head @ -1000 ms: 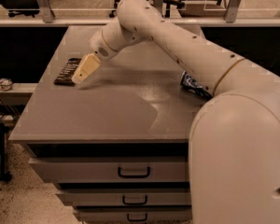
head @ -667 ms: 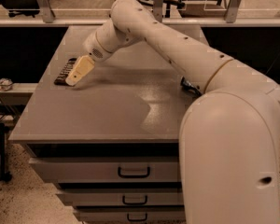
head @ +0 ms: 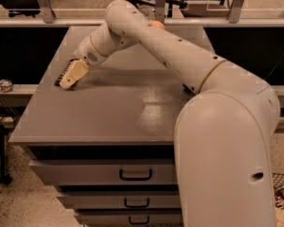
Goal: Move rxbar chocolate near orange
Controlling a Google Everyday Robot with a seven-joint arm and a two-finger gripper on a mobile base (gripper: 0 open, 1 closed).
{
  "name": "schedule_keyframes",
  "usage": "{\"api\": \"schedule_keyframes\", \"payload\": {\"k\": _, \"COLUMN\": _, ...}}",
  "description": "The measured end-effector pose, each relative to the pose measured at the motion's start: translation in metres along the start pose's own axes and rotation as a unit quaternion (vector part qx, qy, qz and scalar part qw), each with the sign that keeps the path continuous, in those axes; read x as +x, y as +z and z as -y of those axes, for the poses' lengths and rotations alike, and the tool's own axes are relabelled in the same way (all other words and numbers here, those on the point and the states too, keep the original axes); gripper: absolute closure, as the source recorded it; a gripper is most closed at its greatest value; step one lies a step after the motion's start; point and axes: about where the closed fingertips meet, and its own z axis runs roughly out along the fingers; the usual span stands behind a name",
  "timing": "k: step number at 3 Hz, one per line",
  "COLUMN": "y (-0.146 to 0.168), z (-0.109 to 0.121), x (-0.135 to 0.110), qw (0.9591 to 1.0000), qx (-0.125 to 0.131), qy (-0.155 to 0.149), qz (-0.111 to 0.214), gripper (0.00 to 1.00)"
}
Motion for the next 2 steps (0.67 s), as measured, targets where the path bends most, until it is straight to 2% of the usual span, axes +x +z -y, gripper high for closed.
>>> {"api": "schedule_keyframes", "payload": {"k": 1, "y": 0.0008, "z": -0.0053, "x": 0.0004, "qw": 1.0, "qx": -0.004, "qy": 0.001, "qz": 0.0, "gripper": 0.5}}
{"api": "schedule_keyframes", "payload": {"k": 2, "y": -0.0021, "z": -0.0077, "x": 0.002, "qw": 1.0, "qx": -0.004, "qy": 0.002, "qz": -0.001, "gripper": 0.73}}
